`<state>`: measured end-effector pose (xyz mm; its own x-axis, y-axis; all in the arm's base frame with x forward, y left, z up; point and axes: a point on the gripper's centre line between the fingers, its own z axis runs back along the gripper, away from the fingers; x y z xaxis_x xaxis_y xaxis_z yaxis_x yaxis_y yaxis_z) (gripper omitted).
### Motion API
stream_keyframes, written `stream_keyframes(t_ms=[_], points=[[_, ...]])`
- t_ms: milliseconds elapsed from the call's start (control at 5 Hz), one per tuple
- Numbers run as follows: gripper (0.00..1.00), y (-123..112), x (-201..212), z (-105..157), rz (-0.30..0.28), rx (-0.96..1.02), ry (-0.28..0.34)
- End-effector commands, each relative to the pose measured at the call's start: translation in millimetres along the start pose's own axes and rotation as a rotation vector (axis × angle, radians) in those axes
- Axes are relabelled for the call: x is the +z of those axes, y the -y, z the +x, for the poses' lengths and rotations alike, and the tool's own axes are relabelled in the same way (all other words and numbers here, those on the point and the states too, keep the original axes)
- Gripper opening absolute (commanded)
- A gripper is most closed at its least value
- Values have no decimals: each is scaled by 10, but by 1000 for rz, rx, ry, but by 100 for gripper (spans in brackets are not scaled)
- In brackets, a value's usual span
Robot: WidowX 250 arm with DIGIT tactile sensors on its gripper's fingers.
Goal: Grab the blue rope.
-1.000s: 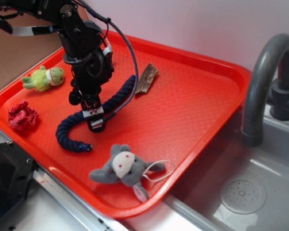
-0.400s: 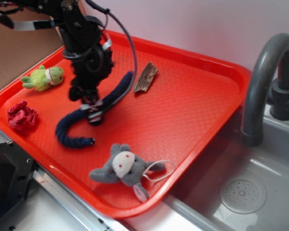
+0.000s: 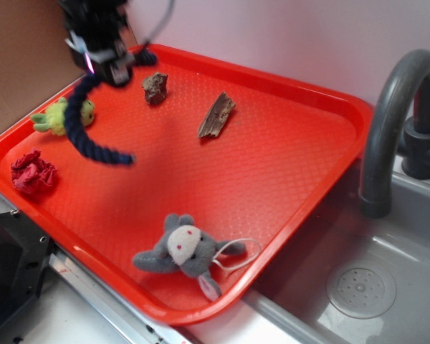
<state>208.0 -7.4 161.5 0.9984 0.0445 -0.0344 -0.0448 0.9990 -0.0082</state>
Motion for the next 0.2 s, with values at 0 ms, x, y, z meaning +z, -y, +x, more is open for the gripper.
stream_keyframes(t_ms=[0], points=[[0, -14, 957, -173, 86, 14, 223]])
